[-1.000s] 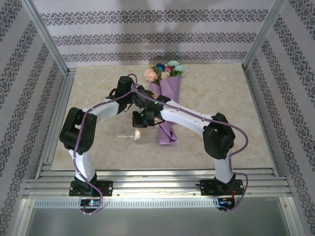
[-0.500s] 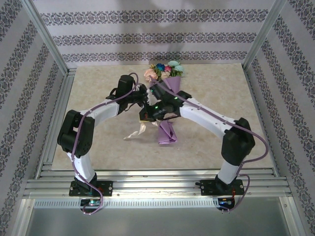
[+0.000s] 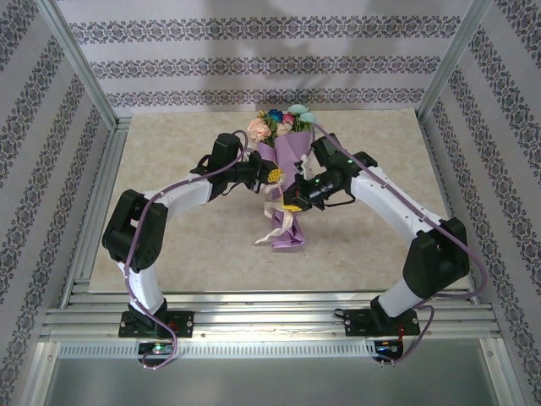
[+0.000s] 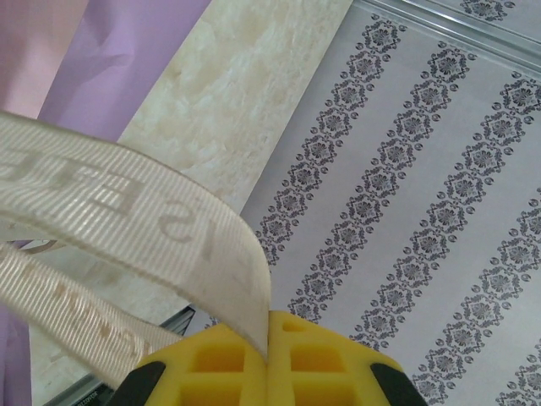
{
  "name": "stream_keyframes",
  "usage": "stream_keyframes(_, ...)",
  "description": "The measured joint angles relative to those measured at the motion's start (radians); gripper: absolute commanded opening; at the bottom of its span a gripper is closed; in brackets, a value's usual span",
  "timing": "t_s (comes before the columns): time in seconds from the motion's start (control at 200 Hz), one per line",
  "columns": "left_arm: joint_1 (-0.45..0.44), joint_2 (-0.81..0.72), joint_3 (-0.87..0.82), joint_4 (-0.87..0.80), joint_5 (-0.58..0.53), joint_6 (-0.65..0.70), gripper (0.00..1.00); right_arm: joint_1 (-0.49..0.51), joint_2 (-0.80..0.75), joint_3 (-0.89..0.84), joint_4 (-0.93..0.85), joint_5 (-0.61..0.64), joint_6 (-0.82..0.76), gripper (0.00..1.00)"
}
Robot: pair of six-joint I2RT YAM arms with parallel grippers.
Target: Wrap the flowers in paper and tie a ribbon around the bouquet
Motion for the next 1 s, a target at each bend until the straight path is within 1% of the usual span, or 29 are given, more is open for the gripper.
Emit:
stream_keyframes(0.25, -0.022, 0.0, 0.0, -0.028, 0.0, 0.0, 0.0, -0.122, -0.012, -0.087, -0.061, 0.003, -0.063, 0.0)
stream_keyframes(0.425, -0.027, -0.016, 0.0, -0.117, -0.008, 0.026, 0.0, -0.183, 0.057, -0.084, -0.067, 0.045, -0.114, 0.0)
stream_keyframes(0.604, -0.027, -0.059, 0.0, -0.195, -0.027, 0.075, 0.0, -0.205, 0.187, 0.0, -0.089, 0.126, -0.171, 0.0)
stream_keyframes(0.769, -0.027, -0.078, -0.001, -0.229, -0.044, 0.092, 0.0, -0.204, 0.241, 0.052, -0.089, 0.174, -0.191, 0.0)
stream_keyframes(0.869, -0.027, -0.092, -0.022, -0.25, -0.069, 0.104, 0.07, -0.202, 0.261, 0.057, -0.089, 0.193, -0.191, 0.0)
stream_keyframes(0.934, -0.027, -0.102, -0.039, -0.263, -0.082, 0.109, 0.17, -0.196, 0.273, 0.057, -0.089, 0.202, -0.191, 0.0)
stream_keyframes(0.999, -0.027, -0.105, -0.048, -0.275, -0.092, 0.114, 0.21, -0.189, 0.283, 0.057, -0.089, 0.209, -0.191, 0.0)
